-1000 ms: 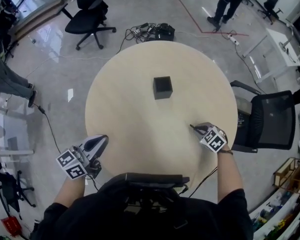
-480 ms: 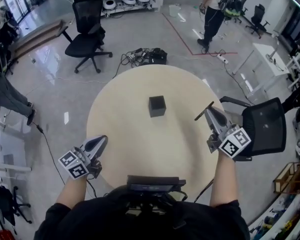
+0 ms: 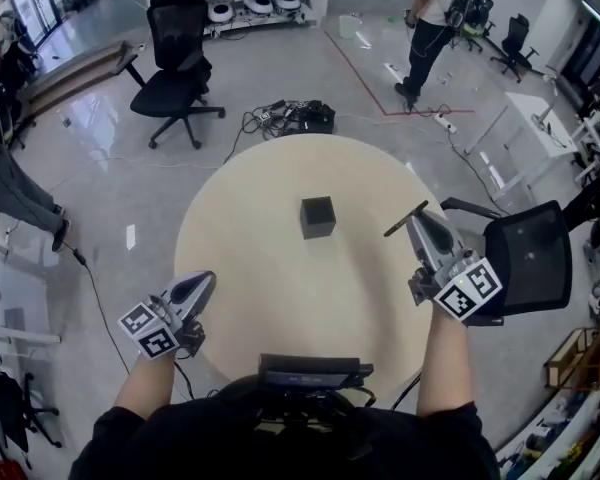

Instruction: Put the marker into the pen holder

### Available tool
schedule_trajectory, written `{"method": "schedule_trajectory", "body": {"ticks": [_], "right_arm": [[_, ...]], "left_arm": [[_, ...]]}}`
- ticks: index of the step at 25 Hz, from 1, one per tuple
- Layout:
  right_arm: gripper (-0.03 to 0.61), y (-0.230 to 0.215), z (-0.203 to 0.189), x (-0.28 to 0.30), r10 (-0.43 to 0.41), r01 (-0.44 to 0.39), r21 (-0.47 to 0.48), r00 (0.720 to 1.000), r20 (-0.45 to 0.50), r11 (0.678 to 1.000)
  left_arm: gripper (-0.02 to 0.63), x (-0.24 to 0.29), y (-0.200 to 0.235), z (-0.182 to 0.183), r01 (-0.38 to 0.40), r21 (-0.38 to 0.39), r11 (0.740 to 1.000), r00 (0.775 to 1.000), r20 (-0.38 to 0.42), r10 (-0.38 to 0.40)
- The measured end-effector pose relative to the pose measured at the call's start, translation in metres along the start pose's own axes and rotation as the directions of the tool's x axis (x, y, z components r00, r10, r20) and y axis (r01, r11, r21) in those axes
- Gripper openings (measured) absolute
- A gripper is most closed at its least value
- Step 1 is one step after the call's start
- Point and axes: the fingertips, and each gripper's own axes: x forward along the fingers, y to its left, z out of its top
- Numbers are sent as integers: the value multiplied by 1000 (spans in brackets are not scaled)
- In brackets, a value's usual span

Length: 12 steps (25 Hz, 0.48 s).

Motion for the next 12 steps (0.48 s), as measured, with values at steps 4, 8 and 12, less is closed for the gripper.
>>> {"method": "schedule_trajectory", "body": {"ticks": [4,8,12], "right_arm": [[43,-15,-47,50,-6,7,25,1000,-25,1000],[43,-31,-104,100,16,-11,60,997,-75,998],[43,-50,-148,131,21,-13,83,995,-98,996]], "left_arm": [[-6,1,23,-16,-21,-38,999,1000,-23,20],[-6,0,47,-25,-41,-77,996,998,-42,38],[-6,4,69,-36,-66,-105,992,996,-69,58]]}}
